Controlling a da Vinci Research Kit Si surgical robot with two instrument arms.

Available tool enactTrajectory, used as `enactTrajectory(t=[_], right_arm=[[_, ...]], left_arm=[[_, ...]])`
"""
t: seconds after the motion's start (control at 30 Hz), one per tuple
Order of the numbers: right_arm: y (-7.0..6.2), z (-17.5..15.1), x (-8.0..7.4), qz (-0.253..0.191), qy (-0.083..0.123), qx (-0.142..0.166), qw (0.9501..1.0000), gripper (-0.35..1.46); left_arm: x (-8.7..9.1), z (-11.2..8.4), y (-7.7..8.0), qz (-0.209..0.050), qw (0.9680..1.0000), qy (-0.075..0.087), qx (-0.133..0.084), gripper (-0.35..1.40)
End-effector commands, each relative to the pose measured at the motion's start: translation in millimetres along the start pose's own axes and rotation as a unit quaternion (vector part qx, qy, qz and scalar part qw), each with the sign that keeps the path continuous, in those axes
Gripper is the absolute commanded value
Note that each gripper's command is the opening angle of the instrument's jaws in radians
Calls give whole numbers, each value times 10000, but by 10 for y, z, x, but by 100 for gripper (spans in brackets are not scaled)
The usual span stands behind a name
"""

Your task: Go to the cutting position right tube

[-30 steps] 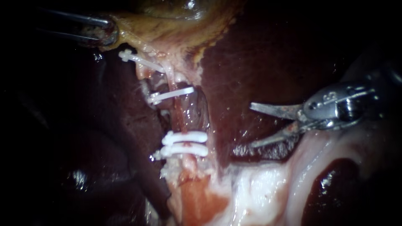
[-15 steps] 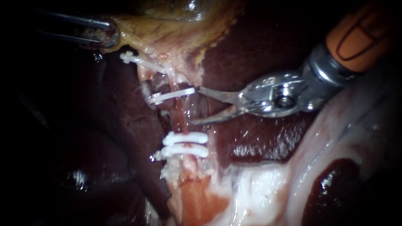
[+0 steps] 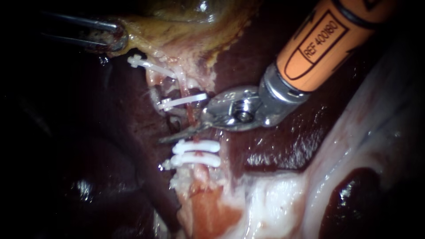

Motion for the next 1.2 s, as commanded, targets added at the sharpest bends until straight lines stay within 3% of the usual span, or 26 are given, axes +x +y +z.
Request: enactTrajectory(t=[0.03, 0.17, 0.4, 0.67, 0.83, 1.2], right_arm=[[0, 2, 2, 18, 58, 47, 10000, 142], [-5, 2, 5, 74, 242, 189, 9995, 143], [-31, -4, 18, 127, 560, 655, 9962, 143], [-54, -14, 41, 117, 780, 1280, 9886, 142], [-58, -16, 47, 132, 808, 1354, 9874, 140], [-50, -17, 42, 259, 814, 1344, 9872, 137]], left_arm=[[0, 0, 0, 1, 10000, 1, 3, -35], [0, 0, 0, 1, 10000, 1, 3, -35], [0, 0, 0, 1, 10000, 1, 3, -35], [0, 0, 0, 1, 10000, 1, 3, -35], [0, 1, 0, 1, 10000, 1, 3, -35], [1, 1, 0, 0, 10000, 2, 4, -35]])
